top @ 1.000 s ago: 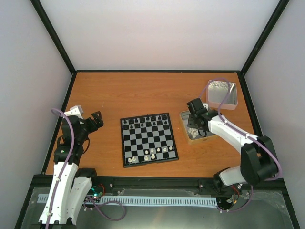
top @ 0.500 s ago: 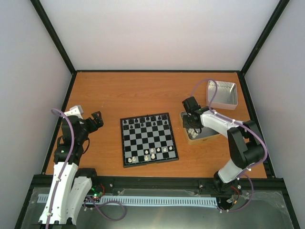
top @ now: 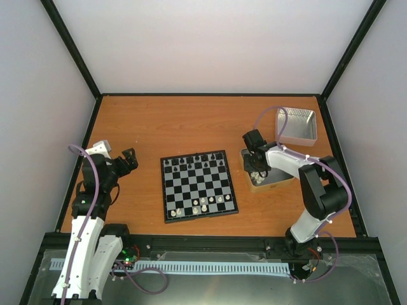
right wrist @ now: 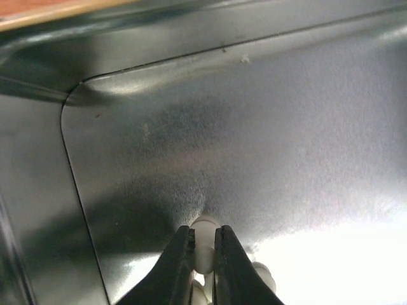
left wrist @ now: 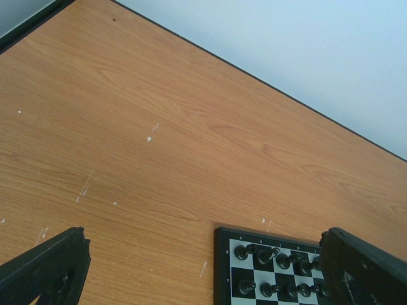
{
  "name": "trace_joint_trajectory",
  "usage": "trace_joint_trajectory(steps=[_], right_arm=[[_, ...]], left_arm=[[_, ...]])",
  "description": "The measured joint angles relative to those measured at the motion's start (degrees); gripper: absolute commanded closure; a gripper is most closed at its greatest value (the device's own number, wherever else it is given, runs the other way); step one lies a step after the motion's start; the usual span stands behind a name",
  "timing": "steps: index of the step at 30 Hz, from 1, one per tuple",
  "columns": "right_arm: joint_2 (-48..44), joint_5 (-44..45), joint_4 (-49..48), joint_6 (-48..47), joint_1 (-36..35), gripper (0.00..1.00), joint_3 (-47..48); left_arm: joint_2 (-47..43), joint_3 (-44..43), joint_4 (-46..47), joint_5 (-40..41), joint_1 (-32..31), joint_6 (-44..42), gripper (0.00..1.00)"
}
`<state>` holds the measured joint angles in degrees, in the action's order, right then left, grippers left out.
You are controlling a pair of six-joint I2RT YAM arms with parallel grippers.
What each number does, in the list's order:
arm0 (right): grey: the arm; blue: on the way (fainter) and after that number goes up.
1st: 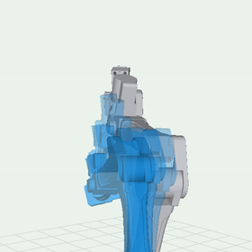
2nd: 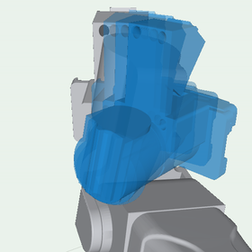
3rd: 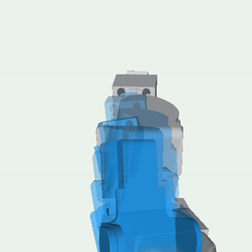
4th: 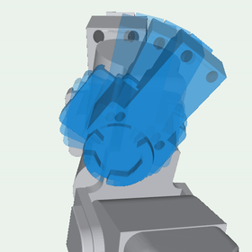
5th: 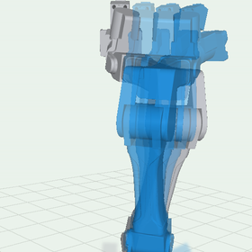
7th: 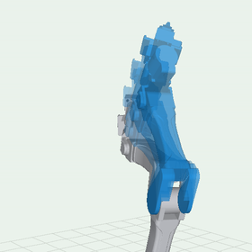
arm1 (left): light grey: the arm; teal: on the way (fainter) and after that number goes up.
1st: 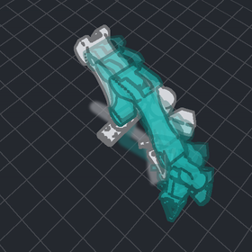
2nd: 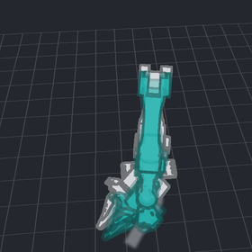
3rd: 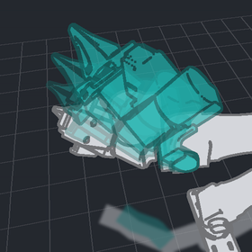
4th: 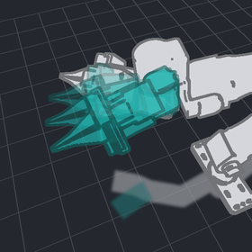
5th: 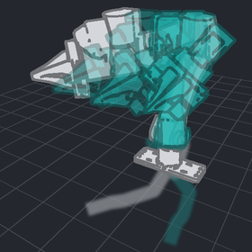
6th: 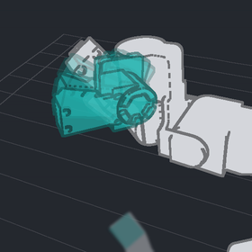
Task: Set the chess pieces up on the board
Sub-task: Pick up the chess piece from the storage box, then place the chess piece on the chessboard.
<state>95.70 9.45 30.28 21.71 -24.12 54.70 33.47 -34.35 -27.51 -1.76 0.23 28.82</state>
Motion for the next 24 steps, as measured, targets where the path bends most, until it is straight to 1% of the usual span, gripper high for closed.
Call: trace_joint_trajectory(steps=[5, 8, 11, 15, 18, 24], right_arm=[[-0.1, 1.0, 0.2, -0.2, 0.0, 0.97, 0.4], [-1.8, 2.6, 0.6, -0.3, -0.7, 0.97, 0.4], [-6.3, 4.1, 1.2, -0.2, -2.5, 0.96, 0.4], [-11.5, 4.0, 2.4, 0.2, -5.3, 0.95, 1.1], [-13.3, 2.6, 3.3, 0.4, -8.7, 0.95, 1.9], [-12.2, -0.4, 5.4, 0.6, -19.8, 0.95, 3.5]], left_arm=[[0.0, 0.0, 0.0, 0.0, 0.0, 0.0, 0.00], [0.0, 0.0, 0.0, -0.3, 0.0, 0.0, 0.00], [0.0, 0.0, 0.0, -0.5, 0.0, 0.0, 0.00], [0.0, 0.0, 0.0, -0.6, 0.0, 0.0, 0.00], [0.0, 0.0, 0.0, -0.9, 0.0, 0.0, 0.00], [0.0, 0.0, 0.0, -1.1, 0.0, 0.0, 0.00]])
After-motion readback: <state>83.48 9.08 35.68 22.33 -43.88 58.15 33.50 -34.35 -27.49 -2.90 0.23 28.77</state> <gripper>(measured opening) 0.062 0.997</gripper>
